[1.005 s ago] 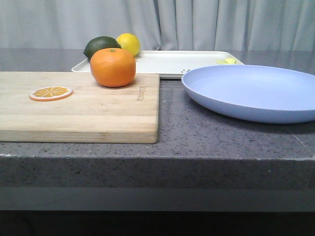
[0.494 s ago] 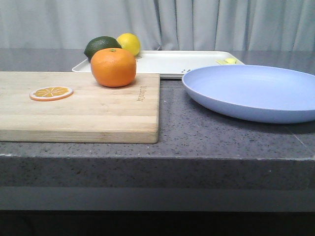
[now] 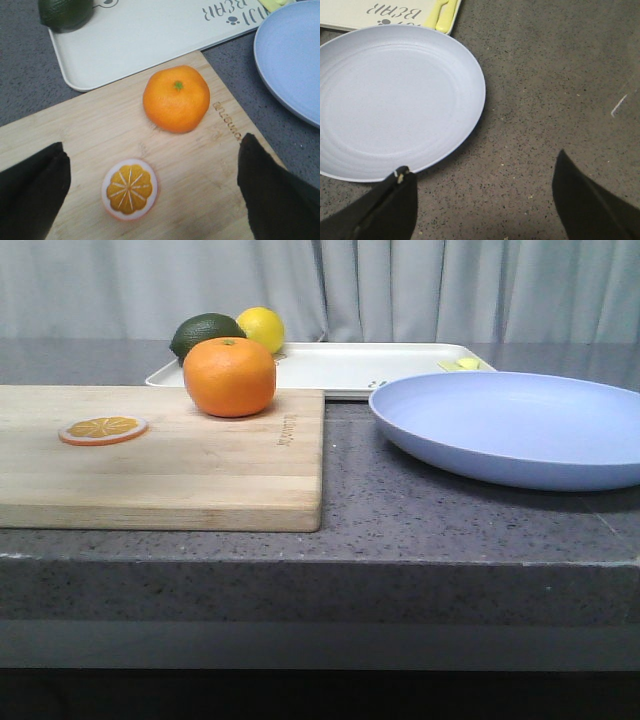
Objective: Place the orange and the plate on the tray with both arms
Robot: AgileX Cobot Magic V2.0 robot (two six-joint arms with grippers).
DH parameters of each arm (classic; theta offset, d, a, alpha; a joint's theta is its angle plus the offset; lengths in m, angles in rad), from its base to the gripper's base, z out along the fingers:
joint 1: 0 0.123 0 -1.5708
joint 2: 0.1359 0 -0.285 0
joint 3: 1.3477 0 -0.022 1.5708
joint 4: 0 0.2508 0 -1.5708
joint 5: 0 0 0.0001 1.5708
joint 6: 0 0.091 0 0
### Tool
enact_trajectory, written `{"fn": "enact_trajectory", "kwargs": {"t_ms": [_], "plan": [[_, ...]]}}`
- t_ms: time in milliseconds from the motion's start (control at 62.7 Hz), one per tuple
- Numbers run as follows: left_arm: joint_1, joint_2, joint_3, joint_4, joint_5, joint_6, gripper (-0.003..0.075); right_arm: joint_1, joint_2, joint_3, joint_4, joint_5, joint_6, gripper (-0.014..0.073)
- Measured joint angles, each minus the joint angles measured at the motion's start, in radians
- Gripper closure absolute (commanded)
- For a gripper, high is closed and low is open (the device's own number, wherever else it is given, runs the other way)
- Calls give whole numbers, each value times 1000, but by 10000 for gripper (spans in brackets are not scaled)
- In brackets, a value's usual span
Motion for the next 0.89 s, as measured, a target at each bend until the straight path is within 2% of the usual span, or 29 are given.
{"fn": "enact_trajectory", "kwargs": {"t_ms": [479, 893], "plan": [[-11, 453, -361, 18, 63, 0, 59, 0, 0, 0, 0, 0, 0, 25], [-13, 590, -420, 16, 97, 0, 60, 0, 0, 0, 0, 0, 0, 25]]}}
